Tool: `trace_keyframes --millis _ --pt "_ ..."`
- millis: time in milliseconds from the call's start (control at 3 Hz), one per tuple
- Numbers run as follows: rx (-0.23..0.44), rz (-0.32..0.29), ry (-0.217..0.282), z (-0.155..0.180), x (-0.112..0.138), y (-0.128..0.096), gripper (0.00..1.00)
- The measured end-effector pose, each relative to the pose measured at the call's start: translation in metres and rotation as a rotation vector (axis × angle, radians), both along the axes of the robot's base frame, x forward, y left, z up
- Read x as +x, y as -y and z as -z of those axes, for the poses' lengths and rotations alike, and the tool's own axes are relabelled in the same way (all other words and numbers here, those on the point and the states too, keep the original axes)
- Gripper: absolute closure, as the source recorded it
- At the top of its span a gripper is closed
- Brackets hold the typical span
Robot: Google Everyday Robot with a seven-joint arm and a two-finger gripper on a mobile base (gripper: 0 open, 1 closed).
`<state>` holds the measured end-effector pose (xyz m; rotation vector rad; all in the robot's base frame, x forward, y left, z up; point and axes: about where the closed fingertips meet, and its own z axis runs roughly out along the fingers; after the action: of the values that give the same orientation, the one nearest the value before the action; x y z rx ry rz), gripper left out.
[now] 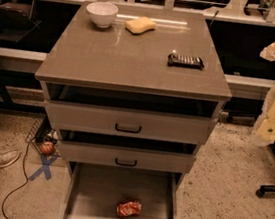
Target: Pick coke can from bottom drawer and place on counter
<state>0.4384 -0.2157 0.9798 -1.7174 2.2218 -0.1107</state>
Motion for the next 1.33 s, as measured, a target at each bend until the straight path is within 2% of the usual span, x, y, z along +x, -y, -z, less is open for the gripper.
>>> trace_keyframes --millis 333,667,1000,1333 --pt "0.0 0.0 0.0 0.0 0.0 0.0 0.0" --pt "0.033 -0.008 0.008 0.013 0.002 0.002 0.0" --pt "0.111 -0.043 -0.016 0.062 0.003 -0.008 0.0" --pt "0.191 -0.082 -0.064 0.15 -0.001 -0.035 0.0"
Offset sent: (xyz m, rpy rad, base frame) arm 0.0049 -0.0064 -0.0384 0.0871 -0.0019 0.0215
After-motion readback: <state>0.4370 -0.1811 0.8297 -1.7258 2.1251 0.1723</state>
